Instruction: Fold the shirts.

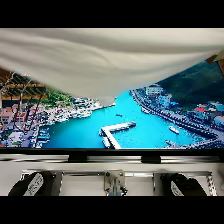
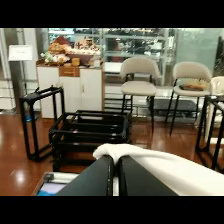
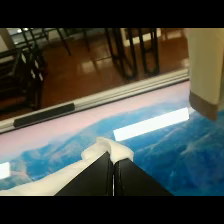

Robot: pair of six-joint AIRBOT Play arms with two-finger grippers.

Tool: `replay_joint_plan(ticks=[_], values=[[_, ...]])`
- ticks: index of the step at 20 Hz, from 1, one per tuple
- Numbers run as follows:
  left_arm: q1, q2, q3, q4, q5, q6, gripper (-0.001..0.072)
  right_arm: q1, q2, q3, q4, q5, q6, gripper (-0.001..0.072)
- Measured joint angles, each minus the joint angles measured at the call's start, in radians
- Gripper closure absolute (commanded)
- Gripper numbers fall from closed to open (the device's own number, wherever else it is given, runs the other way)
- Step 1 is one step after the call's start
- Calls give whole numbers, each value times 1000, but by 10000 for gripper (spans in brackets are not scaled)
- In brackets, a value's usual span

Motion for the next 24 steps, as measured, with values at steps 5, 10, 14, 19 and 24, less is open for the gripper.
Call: replay_joint_plan(ticks=[5, 10, 14, 19, 24], values=[[-49, 49, -144, 40, -100, -17, 672, 0, 21, -55, -2, 315, -55, 648], [-141, 73, -420, 53, -128, 51, 672, 0, 18, -290, 43, 397, -87, 648], [-218, 48, -669, 56, -14, 69, 671, 0, -86, -497, 49, 194, -34, 648], [-282, -65, -845, 27, 186, 76, 671, 0, -409, -563, 50, -256, 194, 648], [-312, -187, -883, 15, 245, 77, 671, 0, -646, -504, 251, -475, 272, 200]])
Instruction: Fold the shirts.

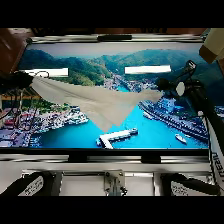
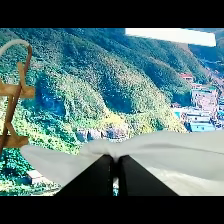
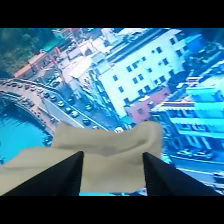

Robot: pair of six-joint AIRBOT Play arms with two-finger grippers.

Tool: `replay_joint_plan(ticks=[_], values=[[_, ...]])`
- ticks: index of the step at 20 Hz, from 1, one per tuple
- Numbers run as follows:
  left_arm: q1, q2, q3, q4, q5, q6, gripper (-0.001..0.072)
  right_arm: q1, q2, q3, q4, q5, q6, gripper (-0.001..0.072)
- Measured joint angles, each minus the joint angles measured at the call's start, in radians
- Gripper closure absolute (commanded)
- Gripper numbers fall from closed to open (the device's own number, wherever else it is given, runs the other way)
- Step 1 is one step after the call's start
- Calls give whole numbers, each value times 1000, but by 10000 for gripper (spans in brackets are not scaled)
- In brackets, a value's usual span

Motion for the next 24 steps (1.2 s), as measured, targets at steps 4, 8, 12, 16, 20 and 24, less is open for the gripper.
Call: replay_joint_plan(ticks=[4, 8, 12, 16, 20, 24], values=[[-5, -34, -7, -2, 14, 2, 671, 18, -17, 30, 153, 145, -156, 200], [-7, -43, -8, -3, 11, 3, 671, 97, -16, -6, 344, 348, -314, 82], [-7, -45, -9, -3, -11, 3, 670, 171, -33, -63, 498, 365, -348, 83], [-8, -45, -9, -3, -19, 3, 670, 232, -89, -86, 584, 362, -340, 83], [-9, -45, -9, -3, -22, 3, 670, 293, -145, -92, 624, 319, -321, 83], [-9, -46, -9, -3, -23, 3, 671, 319, -185, -94, 687, 230, -310, 83]])
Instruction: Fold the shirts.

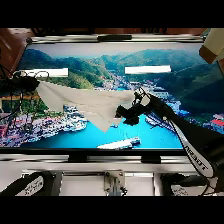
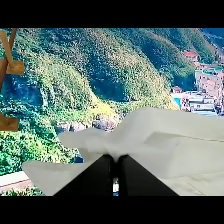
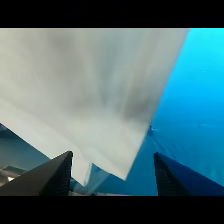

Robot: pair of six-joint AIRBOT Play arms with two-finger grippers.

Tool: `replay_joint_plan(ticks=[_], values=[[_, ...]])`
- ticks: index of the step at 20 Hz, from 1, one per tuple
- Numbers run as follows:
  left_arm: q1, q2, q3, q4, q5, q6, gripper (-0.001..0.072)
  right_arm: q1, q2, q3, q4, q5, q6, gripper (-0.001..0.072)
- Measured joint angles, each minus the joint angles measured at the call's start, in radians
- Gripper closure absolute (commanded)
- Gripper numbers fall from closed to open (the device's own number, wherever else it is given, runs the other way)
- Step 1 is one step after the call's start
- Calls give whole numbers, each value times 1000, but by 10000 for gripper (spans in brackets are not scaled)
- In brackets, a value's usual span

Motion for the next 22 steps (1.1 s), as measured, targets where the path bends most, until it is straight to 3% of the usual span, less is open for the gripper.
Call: replay_joint_plan(ticks=[4, 7, 8, 13, 17, 22], values=[[0, 0, 0, 0, 0, 0, 671, 7, -24, 0, 54, -48, 3, 99], [0, 0, 0, 0, 0, 0, 671, 8, -38, -1, 55, -60, 3, 541], [0, 0, 0, 0, 0, 0, 671, 8, -40, -2, 55, -66, 5, 647], [0, 0, 0, 0, -1, 8, 671, 7, -15, -1, 47, -36, 6, 648], [8, 16, 26, 1, -3, 32, 671, -34, 123, 4, -26, 23, -40, 648], [21, 115, 227, 0, -3, 42, 671, -163, 413, 128, -62, 47, -278, 648]])
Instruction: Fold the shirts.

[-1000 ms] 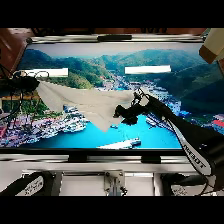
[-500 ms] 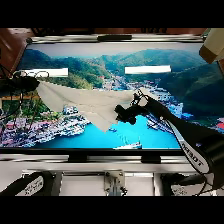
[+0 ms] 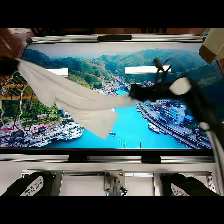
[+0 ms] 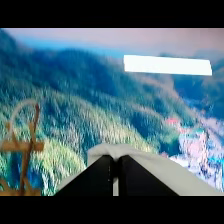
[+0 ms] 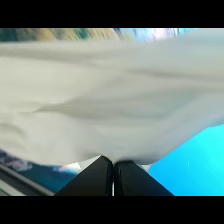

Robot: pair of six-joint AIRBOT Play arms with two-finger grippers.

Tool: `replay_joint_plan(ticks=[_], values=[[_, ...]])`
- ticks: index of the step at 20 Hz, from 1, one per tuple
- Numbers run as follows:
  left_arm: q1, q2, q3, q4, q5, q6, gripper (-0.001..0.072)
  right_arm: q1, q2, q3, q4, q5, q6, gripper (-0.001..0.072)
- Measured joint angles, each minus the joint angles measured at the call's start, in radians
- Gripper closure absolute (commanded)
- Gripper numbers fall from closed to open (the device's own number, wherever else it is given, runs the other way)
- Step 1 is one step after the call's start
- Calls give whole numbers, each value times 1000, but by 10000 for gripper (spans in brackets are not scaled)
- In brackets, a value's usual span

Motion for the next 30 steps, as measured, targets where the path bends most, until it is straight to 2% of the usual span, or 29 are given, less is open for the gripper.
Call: replay_joint_plan(ticks=[2, 5, 9, 12, 16, 19, 24, 27, 30], values=[[2, 64, 134, 0, 3, 1, 671, -66, 121, 113, -5, -18, -71, 648], [4, 173, 337, 24, 40, 4, 671, -151, 282, 308, -40, -55, -123, 648], [4, 317, 491, 125, 84, -7, 670, -209, 446, 481, -203, -60, -103, 648], [4, 382, 526, 178, 20, -42, 671, -223, 528, 526, -312, -14, -51, 648], [4, 406, 521, 218, -129, -68, 670, -229, 558, 546, -410, 143, -20, 648], [4, 393, 442, 266, -224, -64, 671, -231, 520, 544, -500, 304, -6, 648], [3, 269, 205, 296, -275, 44, 670, -231, 335, 434, -595, 442, 5, 648], [3, 114, 101, 275, -270, 68, 671, -231, 158, 336, -618, 388, 13, 648], [3, -62, 60, 225, -195, 75, 670, -231, -25, 291, -624, 193, 73, 648]])
